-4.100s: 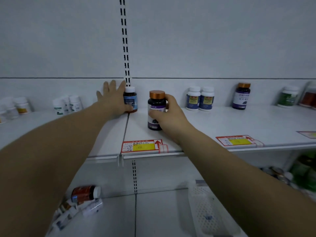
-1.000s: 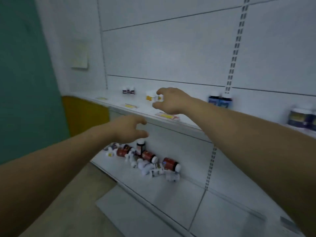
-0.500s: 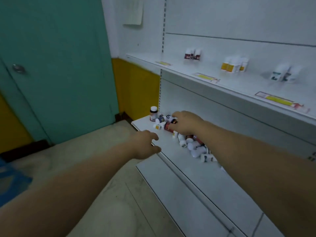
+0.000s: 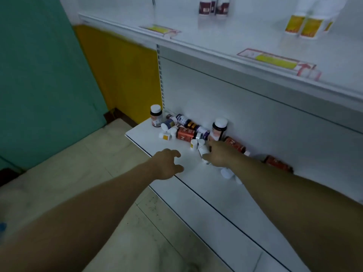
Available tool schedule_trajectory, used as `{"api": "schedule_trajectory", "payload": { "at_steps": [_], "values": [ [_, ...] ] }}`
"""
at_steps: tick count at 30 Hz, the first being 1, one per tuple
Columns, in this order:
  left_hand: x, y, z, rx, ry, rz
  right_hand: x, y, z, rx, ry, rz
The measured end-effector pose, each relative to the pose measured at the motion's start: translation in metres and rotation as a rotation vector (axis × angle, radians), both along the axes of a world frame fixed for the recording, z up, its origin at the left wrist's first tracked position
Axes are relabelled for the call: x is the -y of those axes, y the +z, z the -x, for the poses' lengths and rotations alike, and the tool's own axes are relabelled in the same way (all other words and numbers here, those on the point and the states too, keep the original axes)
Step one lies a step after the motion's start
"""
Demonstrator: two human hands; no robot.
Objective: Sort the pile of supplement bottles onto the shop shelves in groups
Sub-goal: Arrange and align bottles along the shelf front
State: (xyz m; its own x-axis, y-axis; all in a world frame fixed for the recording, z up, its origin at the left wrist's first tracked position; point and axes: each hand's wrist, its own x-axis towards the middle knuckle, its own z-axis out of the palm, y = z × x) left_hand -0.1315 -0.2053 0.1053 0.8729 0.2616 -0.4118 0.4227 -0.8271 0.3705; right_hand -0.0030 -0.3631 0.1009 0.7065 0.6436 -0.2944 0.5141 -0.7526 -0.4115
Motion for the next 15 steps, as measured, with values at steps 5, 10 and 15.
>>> {"api": "schedule_trajectory", "payload": {
  "at_steps": [5, 10, 15],
  "values": [
    [-0.038, -0.04, -0.06, -0.049, -0.125, 0.001, -0.021, -0.053, -0.021, -0.087, -0.151, 0.155],
    [-0.069, -0.086, -0.121, 0.063, -0.322, -0.008, -0.052, -0.1, -0.025, 0.05, -0.292, 0.229],
    [-0.077, -0.126, -0.167, 0.16, -0.634, -0.173, -0.073, -0.145, -0.014, -0.01, -0.424, 0.243]
  ]
}}
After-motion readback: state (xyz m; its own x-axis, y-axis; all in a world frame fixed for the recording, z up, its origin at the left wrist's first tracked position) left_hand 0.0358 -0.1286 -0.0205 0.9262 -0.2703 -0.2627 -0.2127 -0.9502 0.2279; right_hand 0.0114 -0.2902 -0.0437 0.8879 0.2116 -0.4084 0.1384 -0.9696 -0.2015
